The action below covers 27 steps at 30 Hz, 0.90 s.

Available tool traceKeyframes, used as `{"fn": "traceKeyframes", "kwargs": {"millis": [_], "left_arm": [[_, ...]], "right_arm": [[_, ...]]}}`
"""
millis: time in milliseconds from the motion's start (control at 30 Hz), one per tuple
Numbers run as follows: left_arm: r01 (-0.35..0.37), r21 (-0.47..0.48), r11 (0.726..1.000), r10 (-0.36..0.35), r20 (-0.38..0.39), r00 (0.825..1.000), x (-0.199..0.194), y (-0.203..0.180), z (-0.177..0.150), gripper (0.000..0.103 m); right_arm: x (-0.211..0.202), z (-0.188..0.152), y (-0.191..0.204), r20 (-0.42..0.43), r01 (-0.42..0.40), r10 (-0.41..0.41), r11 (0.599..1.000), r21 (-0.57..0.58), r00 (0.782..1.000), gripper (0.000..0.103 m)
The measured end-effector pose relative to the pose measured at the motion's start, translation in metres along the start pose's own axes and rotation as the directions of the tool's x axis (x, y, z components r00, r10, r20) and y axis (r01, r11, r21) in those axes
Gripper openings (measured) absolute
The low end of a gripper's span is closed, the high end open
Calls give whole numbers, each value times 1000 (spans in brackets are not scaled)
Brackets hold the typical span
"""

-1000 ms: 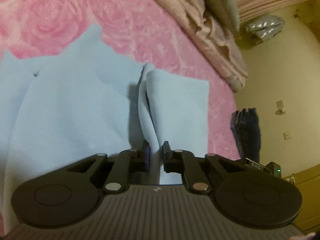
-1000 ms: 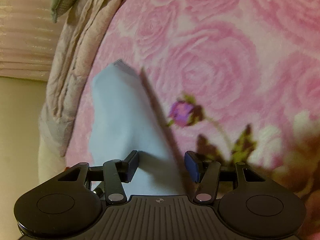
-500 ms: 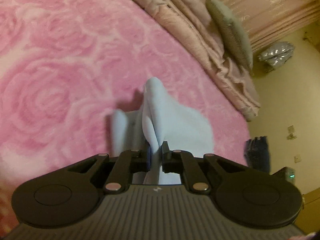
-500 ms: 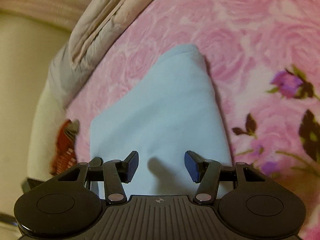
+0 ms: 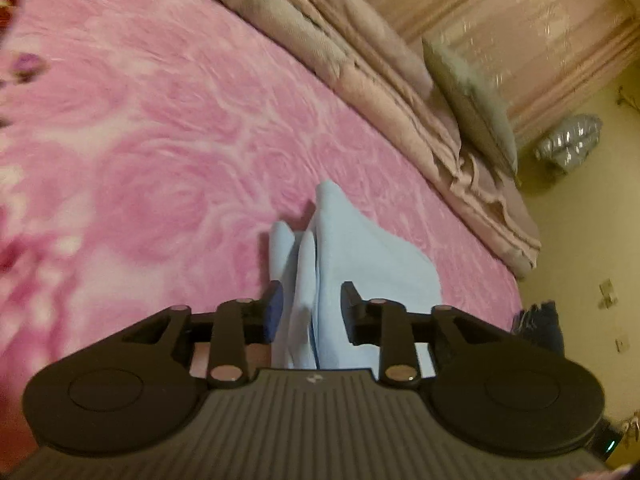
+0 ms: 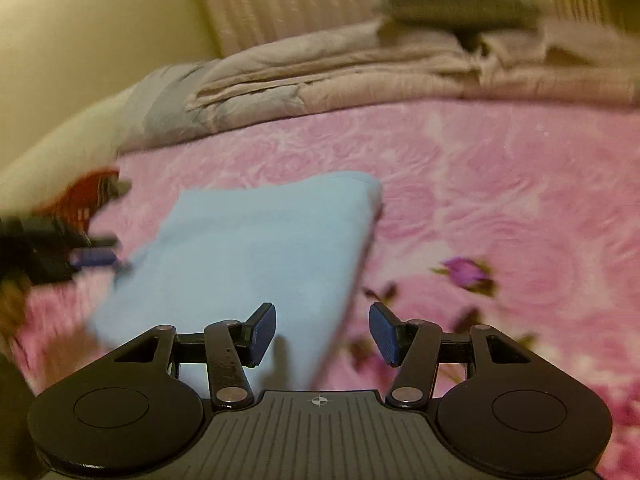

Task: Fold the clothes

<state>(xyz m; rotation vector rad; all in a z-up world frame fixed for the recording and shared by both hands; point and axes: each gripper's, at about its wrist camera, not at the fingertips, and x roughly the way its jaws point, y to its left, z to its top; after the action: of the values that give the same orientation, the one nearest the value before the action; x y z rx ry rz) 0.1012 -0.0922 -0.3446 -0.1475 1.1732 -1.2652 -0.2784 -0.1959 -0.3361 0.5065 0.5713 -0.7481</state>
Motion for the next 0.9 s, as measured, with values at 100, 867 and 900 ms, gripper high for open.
{"fn": "traceKeyframes", "kwargs": {"millis": [100, 867, 900], "left_arm": [[16, -77, 997, -17, -6, 1000, -32, -2, -38, 30], [-92, -85, 992, 98, 80, 992, -5, -22, -107, 8], [-97, -69, 993, 103, 86, 991, -5, -23, -108, 8]], "right_arm": [[-25, -29, 15, 7, 26, -25, 990, -140, 1000, 56], [32, -97, 94, 146, 245, -208, 610, -754, 967, 14], [39, -103, 96, 137, 246, -226, 586, -772, 965, 14]]}}
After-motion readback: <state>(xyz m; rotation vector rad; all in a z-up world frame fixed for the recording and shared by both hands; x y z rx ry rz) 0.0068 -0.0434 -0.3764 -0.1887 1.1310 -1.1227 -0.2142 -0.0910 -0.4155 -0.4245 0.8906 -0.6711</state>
